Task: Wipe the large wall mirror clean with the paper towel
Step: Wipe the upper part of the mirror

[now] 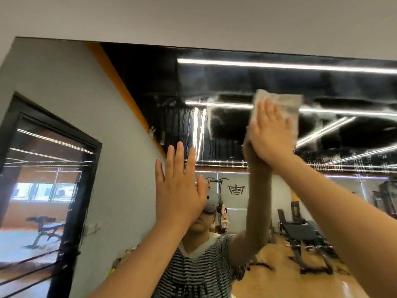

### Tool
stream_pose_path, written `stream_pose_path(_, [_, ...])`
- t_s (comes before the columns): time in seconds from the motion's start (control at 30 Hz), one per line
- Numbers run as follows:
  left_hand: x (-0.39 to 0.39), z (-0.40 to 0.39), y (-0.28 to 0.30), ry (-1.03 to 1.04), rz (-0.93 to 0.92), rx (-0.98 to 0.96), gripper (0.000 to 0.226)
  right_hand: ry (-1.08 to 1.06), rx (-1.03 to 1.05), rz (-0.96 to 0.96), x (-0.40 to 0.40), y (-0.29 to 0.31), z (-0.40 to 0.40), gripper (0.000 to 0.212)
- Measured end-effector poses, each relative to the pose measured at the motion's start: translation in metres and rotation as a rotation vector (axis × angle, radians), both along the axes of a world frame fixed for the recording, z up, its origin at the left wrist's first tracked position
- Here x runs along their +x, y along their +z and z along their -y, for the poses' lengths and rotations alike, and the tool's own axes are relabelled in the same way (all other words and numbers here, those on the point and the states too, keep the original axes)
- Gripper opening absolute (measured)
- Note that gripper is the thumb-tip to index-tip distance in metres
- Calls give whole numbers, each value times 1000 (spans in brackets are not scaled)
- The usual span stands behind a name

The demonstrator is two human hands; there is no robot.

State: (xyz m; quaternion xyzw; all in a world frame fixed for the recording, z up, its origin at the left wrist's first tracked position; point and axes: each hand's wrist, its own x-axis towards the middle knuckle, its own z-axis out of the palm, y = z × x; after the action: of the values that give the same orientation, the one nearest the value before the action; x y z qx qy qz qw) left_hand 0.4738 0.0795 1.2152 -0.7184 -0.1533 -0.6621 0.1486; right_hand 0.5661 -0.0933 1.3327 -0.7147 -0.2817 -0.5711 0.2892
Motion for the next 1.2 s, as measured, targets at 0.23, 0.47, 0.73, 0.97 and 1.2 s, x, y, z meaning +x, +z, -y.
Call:
stream_pose_path(0.23, [-2,2,1,19,21,23,61,75,-249,180,-50,-11,-80,55])
stream_pose_path(0.47, [-2,0,1,14,20,20,62,42,-238,179,-21,-13,-36,53])
stream_pose_path(0.73, [1,-2,0,20,44,38,62,-16,-76,124,14,-33,3,63])
stream_pose_path(0.97, [0,-1,0,-34,47,24,62,-5,40,145,13,-40,-8,62])
stream_pose_path(1.2, [-4,1,-1,-59,27,-6,61,24,74,169,16,-41,-10,62])
